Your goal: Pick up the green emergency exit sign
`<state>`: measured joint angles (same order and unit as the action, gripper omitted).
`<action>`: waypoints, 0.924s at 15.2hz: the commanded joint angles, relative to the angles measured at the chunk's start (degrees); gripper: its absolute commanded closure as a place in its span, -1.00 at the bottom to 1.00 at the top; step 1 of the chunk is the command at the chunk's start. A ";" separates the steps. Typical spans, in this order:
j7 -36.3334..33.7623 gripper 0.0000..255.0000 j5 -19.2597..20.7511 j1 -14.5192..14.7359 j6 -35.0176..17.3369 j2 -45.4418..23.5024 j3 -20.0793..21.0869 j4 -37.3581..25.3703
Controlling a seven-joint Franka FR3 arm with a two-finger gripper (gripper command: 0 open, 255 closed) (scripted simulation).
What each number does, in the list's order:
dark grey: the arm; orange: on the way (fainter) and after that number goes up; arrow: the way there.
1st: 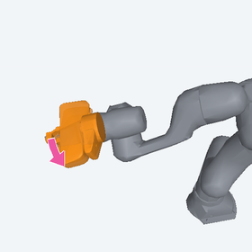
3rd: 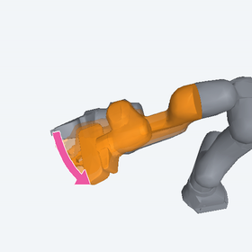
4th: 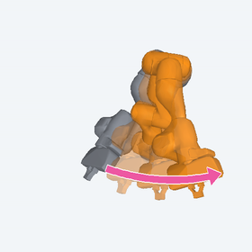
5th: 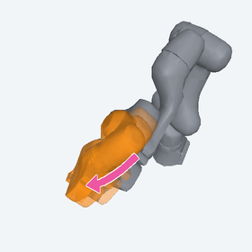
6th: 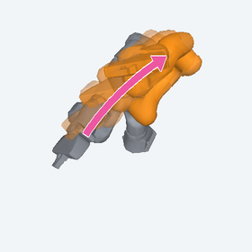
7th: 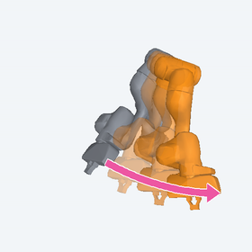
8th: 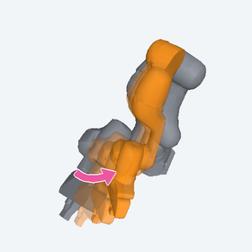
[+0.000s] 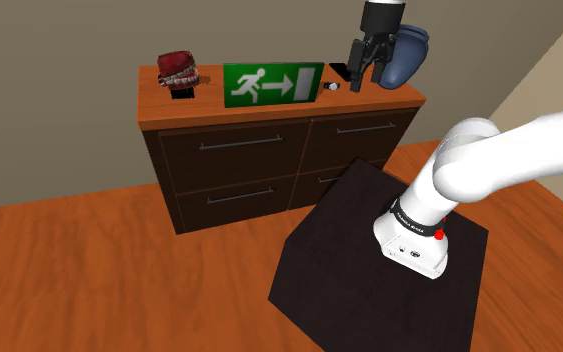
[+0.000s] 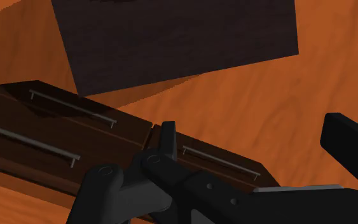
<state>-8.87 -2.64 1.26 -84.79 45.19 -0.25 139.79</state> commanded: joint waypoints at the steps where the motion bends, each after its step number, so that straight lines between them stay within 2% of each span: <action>1: 0.00 -1.00 0.00 0.00 0.00 0.00 0.00 0.00; 8: 19.78 -1.00 5.64 2.71 -8.61 -11.88 -8.10 -5.37; 14: 36.23 -1.00 6.37 5.64 -14.62 -23.96 -13.43 -13.42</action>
<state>24.30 3.83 6.30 -98.25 23.75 -12.85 128.08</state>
